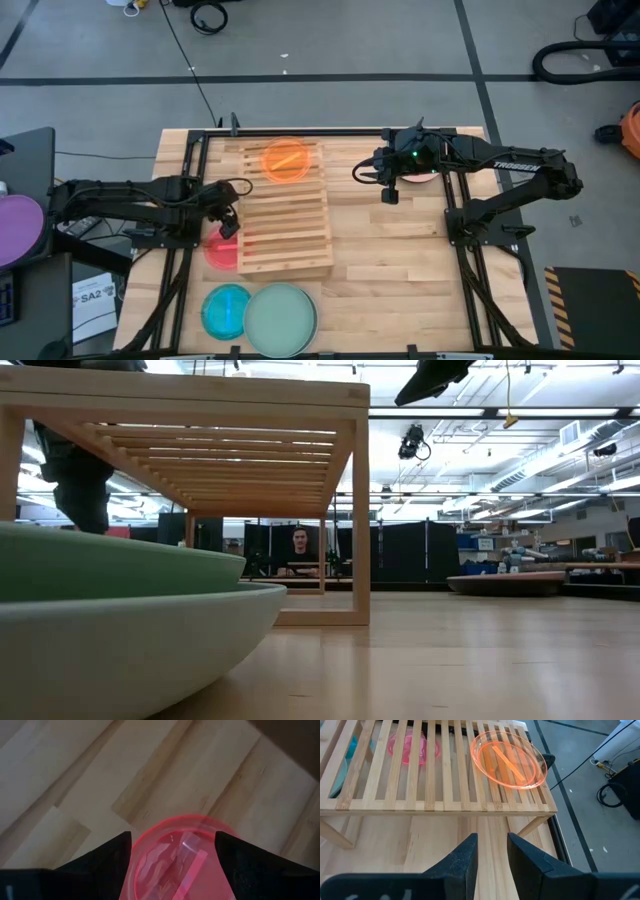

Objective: Place and stack plates onto a shelf
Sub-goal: Stack the pink transparent plate on the orange transparent plate

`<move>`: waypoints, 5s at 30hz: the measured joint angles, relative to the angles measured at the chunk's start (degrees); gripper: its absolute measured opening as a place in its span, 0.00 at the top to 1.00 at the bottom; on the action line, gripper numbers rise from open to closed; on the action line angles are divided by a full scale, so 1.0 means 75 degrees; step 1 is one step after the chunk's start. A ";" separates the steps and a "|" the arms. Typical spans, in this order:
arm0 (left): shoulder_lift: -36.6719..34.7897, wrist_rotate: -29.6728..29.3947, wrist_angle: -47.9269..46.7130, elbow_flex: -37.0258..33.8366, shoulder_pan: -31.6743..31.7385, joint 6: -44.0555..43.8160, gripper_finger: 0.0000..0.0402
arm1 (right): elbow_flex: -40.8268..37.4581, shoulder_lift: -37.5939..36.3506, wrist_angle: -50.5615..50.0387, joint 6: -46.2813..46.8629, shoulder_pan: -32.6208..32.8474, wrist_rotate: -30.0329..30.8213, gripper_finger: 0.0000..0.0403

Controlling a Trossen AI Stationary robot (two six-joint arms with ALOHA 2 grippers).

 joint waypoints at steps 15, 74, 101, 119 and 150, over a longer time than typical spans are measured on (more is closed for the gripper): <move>0.0017 0.0562 -0.0722 -0.0019 0.0006 0.1036 0.27 | 0.0000 0.0000 0.0000 0.0000 0.0002 0.0000 0.73; -0.0002 -0.0298 0.1278 -0.1855 0.0000 -0.0932 0.42 | 0.0000 0.0000 -0.0020 0.0000 0.0001 0.0000 0.73; -0.0007 -0.0167 0.1298 -0.1832 -0.0003 -0.1222 0.98 | 0.0000 0.0000 -0.0023 0.0000 0.0001 0.0000 0.73; -0.0002 -0.1305 -0.1497 -0.0003 -0.0003 -0.1913 0.99 | 0.0000 0.0000 -0.0023 0.0000 0.0001 0.0000 0.73; -0.0004 -0.4076 -0.5428 0.3699 0.0006 -0.3325 0.99 | 0.0000 0.0636 -0.0032 0.0003 0.0286 0.0000 0.73</move>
